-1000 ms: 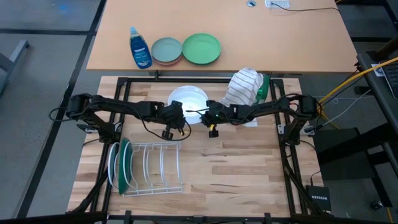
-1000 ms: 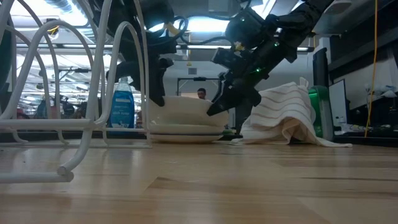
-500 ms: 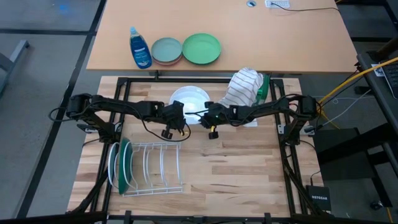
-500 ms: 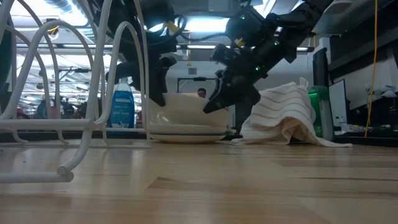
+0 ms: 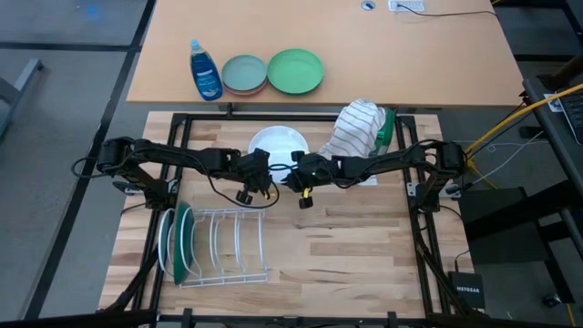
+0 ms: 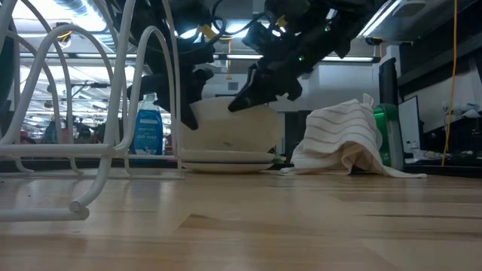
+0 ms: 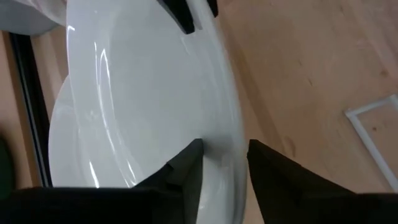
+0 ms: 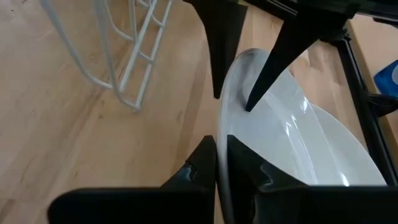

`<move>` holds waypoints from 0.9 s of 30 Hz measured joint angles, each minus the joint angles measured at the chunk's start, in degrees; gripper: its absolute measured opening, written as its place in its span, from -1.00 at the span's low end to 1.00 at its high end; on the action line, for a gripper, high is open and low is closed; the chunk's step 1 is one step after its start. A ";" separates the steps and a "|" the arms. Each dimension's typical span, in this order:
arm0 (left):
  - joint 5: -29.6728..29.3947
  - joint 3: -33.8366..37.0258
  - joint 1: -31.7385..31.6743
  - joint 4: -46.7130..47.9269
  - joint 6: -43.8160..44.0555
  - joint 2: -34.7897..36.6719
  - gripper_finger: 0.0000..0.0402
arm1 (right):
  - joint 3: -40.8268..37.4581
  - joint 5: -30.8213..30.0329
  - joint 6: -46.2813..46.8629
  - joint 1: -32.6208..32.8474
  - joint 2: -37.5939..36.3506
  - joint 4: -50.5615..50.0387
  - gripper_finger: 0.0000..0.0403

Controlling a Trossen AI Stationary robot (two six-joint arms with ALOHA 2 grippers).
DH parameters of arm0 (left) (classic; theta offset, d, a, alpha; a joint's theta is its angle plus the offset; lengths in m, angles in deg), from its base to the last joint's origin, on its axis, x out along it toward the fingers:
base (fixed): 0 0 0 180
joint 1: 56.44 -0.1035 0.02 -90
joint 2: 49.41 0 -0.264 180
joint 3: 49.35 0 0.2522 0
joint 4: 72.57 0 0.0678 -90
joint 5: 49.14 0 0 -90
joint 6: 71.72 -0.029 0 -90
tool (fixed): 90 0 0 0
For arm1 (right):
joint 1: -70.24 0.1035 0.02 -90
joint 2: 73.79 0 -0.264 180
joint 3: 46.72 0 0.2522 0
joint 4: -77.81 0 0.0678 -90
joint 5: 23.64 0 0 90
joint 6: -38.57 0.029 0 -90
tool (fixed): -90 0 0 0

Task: Sort dishes
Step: Put the white plate in the white dish rack

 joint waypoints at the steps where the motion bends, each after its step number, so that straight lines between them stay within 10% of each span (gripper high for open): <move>1: -0.11 0.00 0.00 -0.04 0.00 0.02 -0.49 | 0.11 0.00 -0.03 0.00 0.00 -0.19 -0.89; 8: -1.48 -0.01 0.00 -0.02 0.35 0.14 -0.94 | 0.62 -0.07 -0.19 -0.09 0.00 -1.15 -0.85; 27: -1.61 -0.02 -0.02 -0.60 4.03 0.02 -0.98 | 0.82 -3.42 2.78 -0.09 -0.09 -1.99 -0.49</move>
